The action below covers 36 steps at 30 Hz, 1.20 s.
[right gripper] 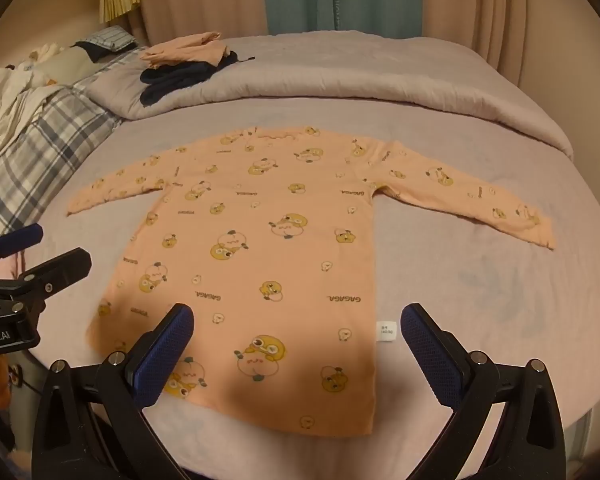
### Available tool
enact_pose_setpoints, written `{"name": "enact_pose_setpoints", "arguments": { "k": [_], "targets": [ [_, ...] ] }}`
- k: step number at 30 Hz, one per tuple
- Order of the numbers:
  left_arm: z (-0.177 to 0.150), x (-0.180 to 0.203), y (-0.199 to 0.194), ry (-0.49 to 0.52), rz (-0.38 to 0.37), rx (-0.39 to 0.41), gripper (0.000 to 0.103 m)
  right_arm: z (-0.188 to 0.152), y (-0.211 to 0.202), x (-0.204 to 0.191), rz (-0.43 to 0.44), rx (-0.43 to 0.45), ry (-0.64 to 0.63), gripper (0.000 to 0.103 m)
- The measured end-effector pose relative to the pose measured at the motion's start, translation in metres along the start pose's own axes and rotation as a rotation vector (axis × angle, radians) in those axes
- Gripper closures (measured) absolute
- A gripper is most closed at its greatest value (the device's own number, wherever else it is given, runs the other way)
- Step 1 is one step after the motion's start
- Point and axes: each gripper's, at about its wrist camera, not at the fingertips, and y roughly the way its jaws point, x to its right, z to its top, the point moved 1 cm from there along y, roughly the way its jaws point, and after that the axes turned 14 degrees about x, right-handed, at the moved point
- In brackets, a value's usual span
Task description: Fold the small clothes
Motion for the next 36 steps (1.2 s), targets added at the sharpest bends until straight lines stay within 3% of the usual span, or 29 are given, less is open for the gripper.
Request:
{"name": "enact_pose_setpoints", "arguments": {
  "k": [36],
  "targets": [
    [-0.004, -0.008, 0.003, 0.007, 0.005, -0.005, 0.0, 0.0, 0.0, 0.0, -0.002, -0.002, -0.005, 0.001]
  ]
}}
